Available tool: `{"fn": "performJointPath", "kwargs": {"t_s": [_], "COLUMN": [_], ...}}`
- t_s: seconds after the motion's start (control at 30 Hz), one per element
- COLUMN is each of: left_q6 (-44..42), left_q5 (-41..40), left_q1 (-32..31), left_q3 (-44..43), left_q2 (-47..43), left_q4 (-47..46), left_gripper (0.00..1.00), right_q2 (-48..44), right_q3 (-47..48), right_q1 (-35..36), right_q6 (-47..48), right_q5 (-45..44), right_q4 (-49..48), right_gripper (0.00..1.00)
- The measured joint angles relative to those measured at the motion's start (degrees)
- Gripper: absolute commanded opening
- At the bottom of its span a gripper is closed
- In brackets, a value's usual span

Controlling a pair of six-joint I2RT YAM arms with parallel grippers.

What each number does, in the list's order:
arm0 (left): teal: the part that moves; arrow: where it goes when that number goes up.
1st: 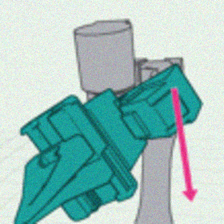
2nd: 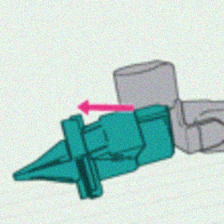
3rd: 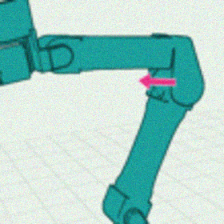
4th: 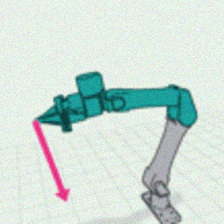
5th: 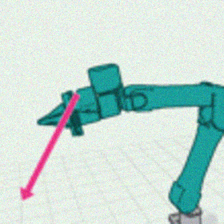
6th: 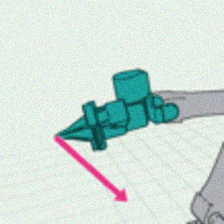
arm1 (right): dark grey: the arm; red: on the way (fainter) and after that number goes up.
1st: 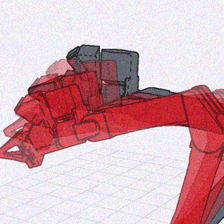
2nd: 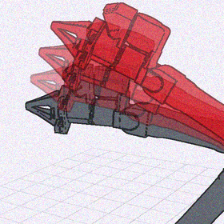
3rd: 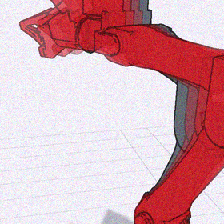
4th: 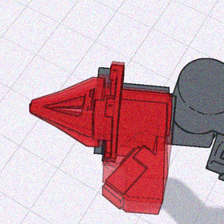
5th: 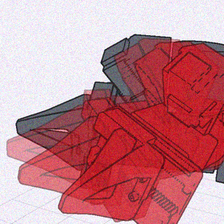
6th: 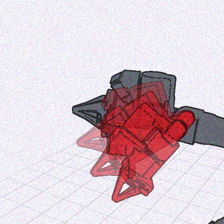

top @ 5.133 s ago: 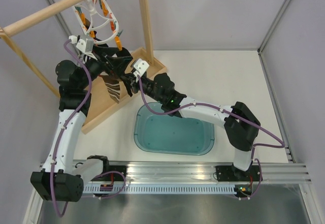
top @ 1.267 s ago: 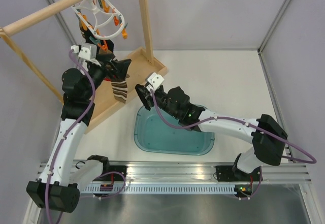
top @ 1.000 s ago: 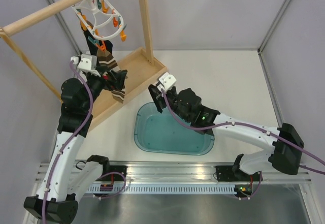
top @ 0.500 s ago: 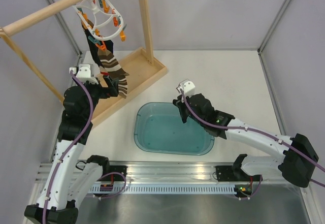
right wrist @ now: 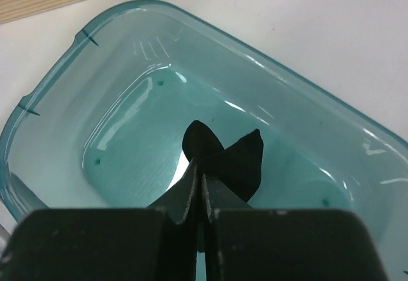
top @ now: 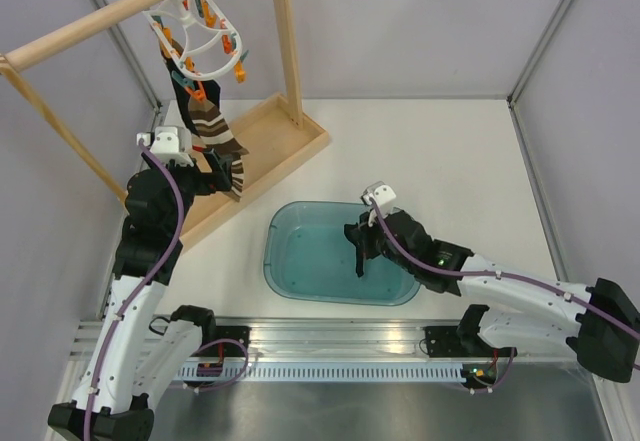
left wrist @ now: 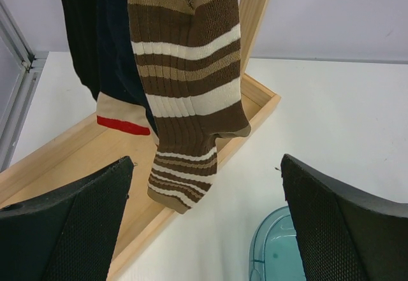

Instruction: Remove the socks clipped to the hanger

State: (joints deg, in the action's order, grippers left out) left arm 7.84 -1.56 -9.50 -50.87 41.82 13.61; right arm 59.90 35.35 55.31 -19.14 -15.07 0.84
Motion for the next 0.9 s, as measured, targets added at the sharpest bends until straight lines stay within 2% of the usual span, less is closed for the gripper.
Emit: {"fn": "performJointPath", "kwargs": {"t_s": [0.2,0.3,0.33,0.37,0.47,0.77,0.9], "left_q6": [-0.02,-0.02,-0.04,-0.02,-0.04,-0.04,-0.02], "left_q5": [-0.02,-0.09,-0.07,-0.07,-0.04,-0.35,-3.21], "left_q1": [0.00,-0.02,-0.02,-0.02,-0.02,-0.02,-0.02], "left_q3": [0.00,0.00,0.00,0.00,0.00,0.00,0.17], "left_q2": [0.00,0.00,0.00,-0.02,-0.04,-0.35,-1.18], "left_q4": [0.02,0.02,0.02,0.02,0.04,0.04,0.11], "left_gripper": [1.00,1.00,1.00,1.00,1.00,1.00,1.00], "right_q2": [3.87,4.11,4.09,4.02,3.39,2.29,2.29], "right_q3": [-1.49,-1.60,-1.60,-1.66,-2.34,-3.13,-3.13], "right_q1": [2.32,2.60,2.62,2.71,2.78,2.99,2.99], "right_q6": [-2.40,-3.69,-4.11,-4.61,-4.81,-5.09,-5.07], "right_q5": [-0.02,-0.02,-0.02,0.00,-0.28,-0.63,-1.01], "right_q4": [-1.11,-1.46,-1.68,-1.88,-2.51,-2.56,-2.75], "right_gripper": [0.01,0.40,0.71,0.89,0.94,0.94,0.94]}}
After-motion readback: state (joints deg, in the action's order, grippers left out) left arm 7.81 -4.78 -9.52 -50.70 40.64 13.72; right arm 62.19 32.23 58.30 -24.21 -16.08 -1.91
